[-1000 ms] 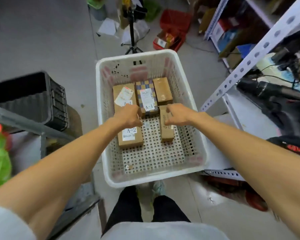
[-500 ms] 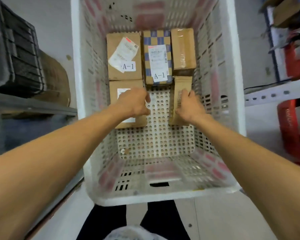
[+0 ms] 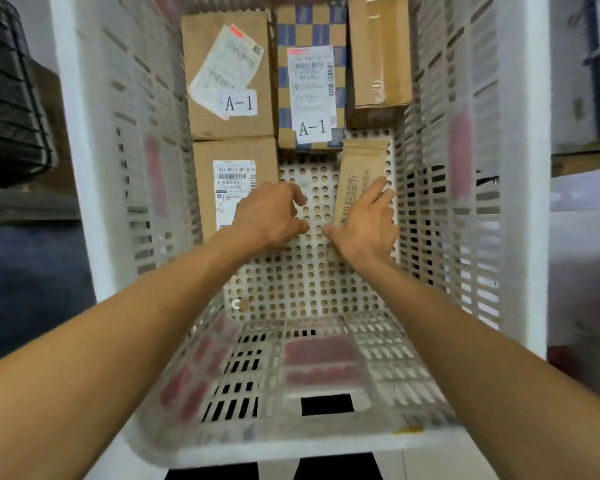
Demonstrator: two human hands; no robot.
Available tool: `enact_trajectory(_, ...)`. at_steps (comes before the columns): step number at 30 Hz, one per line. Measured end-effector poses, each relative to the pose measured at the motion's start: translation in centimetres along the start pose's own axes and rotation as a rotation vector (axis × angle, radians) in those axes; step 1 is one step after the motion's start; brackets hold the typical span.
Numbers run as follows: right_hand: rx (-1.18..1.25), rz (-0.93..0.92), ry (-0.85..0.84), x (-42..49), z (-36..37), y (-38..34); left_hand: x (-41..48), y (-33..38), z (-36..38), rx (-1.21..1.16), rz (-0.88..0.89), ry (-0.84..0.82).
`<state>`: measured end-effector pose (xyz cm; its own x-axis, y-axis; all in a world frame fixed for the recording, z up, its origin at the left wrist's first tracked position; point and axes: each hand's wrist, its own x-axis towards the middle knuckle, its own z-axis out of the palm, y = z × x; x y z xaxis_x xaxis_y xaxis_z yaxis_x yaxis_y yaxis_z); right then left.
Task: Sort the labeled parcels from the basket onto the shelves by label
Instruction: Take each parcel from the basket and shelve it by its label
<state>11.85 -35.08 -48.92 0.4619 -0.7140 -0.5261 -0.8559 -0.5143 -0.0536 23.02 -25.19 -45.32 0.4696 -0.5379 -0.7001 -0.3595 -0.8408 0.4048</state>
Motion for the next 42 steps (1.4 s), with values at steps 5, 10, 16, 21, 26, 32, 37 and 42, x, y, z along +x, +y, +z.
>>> enact_trajectory(5,-0.135,-0.18,-0.092,-1.6,1.5,1.5,-0.4,0.2,-0.1,-0.012,-0.008,0.037)
enact_trajectory(10,0.225,-0.158,-0.183,-1.6,3.2,3.0,-0.5,0.3,-0.1,-0.057,-0.008,0.062)
enact_trajectory(16,0.48,0.113,-0.357,1.9,4.7,4.9,-0.3,-1.1,1.2,-0.124,-0.037,0.087)
enact_trajectory(21,0.655,0.213,-0.43,2.4,7.1,3.1,-0.7,-2.7,2.7,-0.144,-0.052,0.068)
enact_trajectory(26,0.837,0.294,-0.477,2.2,7.3,2.2,-1.1,-3.4,3.0,-0.163,-0.069,0.077)
enact_trajectory(32,0.914,0.32,-0.567,1.5,5.0,3.0,-2.0,-3.8,2.4,-0.165,-0.075,0.081)
enact_trajectory(37,0.946,0.287,-0.565,-0.4,0.4,3.6,-4.0,-3.4,0.6,-0.136,-0.08,0.104)
enact_trajectory(42,0.809,0.06,-0.415,-2.4,-7.2,2.9,-7.5,-1.3,-3.7,-0.069,-0.074,0.169)
